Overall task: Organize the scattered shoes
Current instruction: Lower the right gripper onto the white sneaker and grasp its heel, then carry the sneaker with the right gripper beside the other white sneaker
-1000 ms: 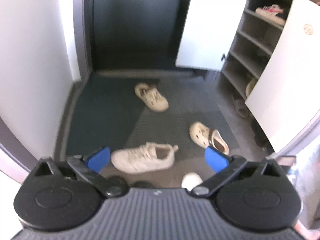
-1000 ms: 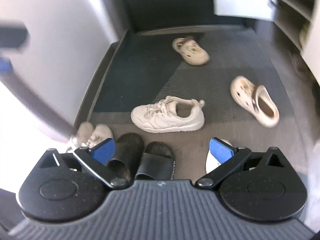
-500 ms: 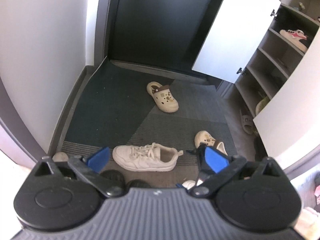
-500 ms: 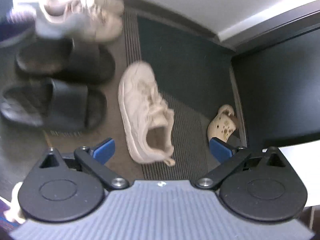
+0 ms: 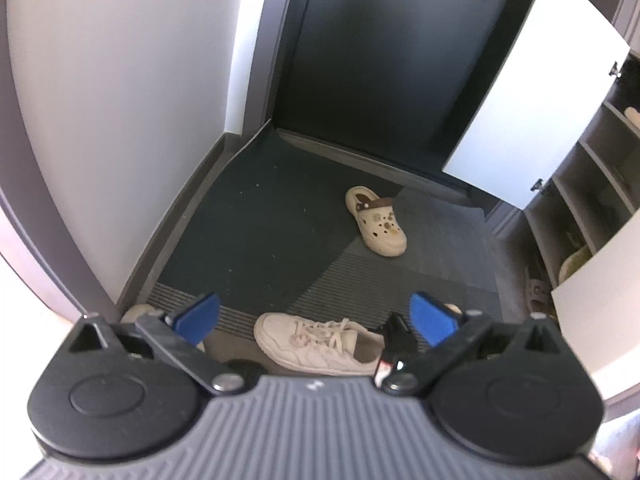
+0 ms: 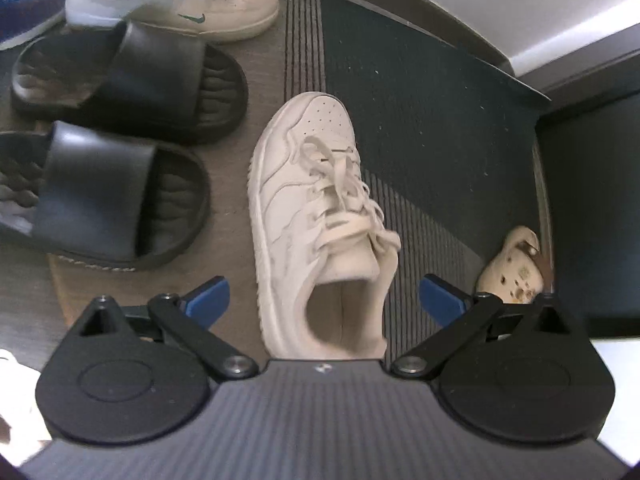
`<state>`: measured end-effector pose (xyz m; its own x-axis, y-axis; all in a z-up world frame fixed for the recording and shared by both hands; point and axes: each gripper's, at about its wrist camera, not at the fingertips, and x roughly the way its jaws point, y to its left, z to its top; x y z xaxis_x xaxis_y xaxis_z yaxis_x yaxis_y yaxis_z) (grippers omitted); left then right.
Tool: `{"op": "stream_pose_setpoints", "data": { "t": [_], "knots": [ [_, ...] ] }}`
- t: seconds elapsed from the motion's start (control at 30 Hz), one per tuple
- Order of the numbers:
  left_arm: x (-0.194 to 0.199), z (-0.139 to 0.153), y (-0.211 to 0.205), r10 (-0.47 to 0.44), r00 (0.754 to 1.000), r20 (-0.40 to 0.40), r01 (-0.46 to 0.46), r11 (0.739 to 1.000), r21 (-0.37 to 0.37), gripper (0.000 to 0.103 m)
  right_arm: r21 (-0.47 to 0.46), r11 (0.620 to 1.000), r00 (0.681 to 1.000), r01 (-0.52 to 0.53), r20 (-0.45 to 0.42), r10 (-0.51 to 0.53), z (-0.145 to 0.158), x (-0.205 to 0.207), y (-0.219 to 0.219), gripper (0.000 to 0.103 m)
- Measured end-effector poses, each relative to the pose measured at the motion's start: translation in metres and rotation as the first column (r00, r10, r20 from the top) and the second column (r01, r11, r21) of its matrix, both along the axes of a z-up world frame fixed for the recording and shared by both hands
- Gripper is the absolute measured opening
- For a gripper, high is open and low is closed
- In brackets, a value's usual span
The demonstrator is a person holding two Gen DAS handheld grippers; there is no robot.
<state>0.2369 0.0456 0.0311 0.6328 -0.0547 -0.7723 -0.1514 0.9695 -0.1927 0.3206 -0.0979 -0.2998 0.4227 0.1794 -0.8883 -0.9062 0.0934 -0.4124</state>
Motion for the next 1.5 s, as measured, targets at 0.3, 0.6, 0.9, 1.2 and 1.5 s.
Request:
{"op": "stream_pose_setpoints", "data": {
  "t": [0.3, 0.6, 0.9, 1.2, 1.5],
  "knots": [
    [0.012, -0.027, -0.012, 0.011, 0.999, -0.053, -0.010, 1.000, 0.024, 0.103, -0.091, 0.992, 0.992, -0.084, -0.102, 0.074, -0.038, 0.035, 0.009, 0.103],
    [0.029, -0.051, -0.016, 0.022, 0.990, -0.137, -0.022, 1.000, 0.002, 0.103, -0.059, 0.996, 0.984, -0.065, -0.168, 0.054, -0.058, 0.063, 0.017, 0.103],
    [0.034, -0.073, -0.031, -0.002, 0.979, -0.205, 0.000, 1.000, -0.009, 0.103, -0.125, 0.992, 0.986, -0.002, -0.166, -0.019, -0.094, 0.068, 0.027, 0.103],
    [0.032, -0.082, -0.036, 0.043, 0.979, -0.201, -0.044, 0.999, -0.001, 0.102, -0.133, 0.991, 0.984, 0.029, -0.168, -0.052, -0.085, 0.067, 0.025, 0.092],
    [0.011, -0.027, -0.028, 0.030, 0.999, 0.040, -0.033, 0.997, 0.069, 0.103, -0.095, 0.976, 0.974, 0.197, -0.090, -0.206, -0.049, 0.055, 0.005, 0.086]
  ]
}}
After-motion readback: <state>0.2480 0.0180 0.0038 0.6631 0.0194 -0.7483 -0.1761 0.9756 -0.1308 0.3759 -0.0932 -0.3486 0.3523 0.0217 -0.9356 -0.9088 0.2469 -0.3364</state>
